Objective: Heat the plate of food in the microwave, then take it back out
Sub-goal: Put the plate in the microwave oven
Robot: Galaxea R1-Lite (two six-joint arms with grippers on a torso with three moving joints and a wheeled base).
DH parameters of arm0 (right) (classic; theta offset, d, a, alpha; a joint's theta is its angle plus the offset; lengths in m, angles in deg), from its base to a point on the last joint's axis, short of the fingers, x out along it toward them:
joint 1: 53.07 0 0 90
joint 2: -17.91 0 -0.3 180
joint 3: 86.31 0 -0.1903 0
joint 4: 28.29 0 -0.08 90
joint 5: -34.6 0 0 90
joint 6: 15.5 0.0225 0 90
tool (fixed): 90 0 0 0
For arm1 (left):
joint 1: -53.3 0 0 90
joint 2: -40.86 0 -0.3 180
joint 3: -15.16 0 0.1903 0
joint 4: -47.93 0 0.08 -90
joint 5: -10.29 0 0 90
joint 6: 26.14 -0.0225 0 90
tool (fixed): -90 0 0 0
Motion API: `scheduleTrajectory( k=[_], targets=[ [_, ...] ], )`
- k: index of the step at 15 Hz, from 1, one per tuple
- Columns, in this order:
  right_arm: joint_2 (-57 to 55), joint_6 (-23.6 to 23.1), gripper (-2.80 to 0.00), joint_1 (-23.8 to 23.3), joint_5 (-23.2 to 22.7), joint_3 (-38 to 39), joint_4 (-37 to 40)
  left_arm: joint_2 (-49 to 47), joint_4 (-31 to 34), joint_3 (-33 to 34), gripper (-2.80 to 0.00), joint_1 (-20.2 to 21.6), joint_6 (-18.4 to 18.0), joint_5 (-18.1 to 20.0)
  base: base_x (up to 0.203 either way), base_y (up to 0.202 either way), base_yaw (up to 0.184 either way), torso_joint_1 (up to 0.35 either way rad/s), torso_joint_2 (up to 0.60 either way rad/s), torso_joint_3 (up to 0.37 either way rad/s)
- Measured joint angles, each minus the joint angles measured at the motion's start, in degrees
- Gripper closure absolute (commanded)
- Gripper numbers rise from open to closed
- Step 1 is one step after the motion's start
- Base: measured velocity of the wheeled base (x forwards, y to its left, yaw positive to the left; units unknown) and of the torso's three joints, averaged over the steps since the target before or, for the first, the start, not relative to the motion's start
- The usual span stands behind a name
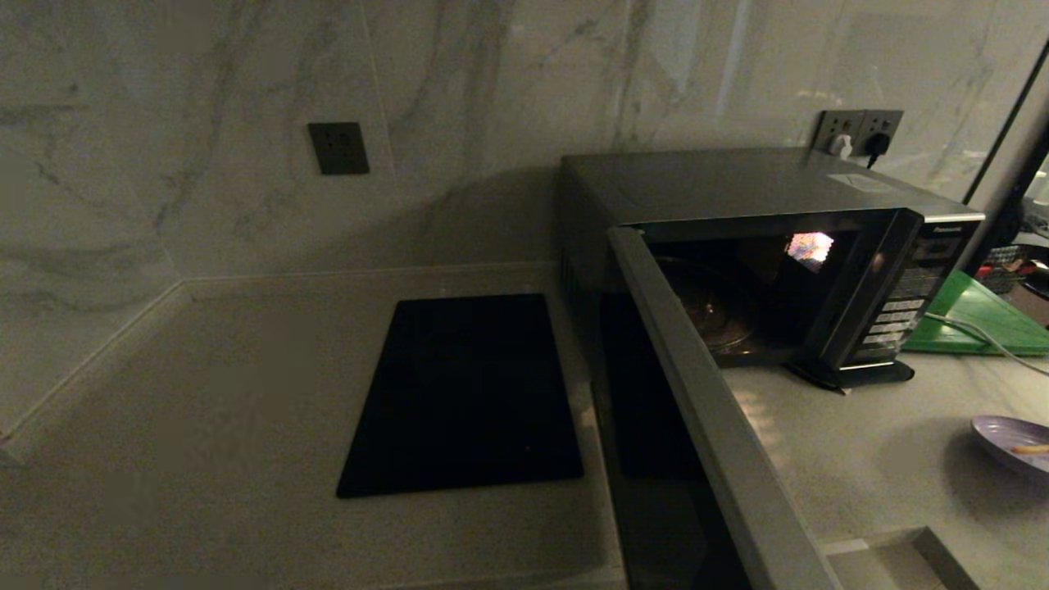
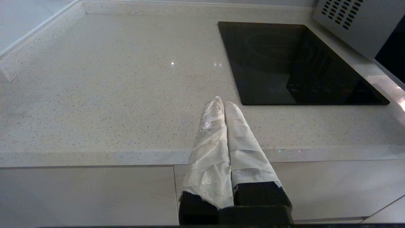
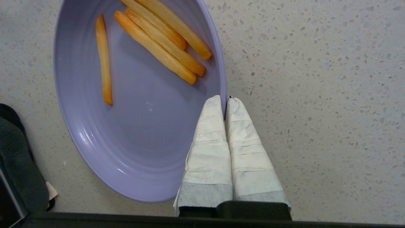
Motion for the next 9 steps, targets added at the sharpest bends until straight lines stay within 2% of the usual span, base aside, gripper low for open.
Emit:
scheduleTrajectory(
  k=[9],
  targets=[
    [0.68,0.05,0.0,-0.26,-0.33,-0.29,-2.31,0.0,-0.01,0.0,0.0,0.0,0.02,0.0,0.0,0.0,0.0,0.0,0.0,0.0]
  ],
)
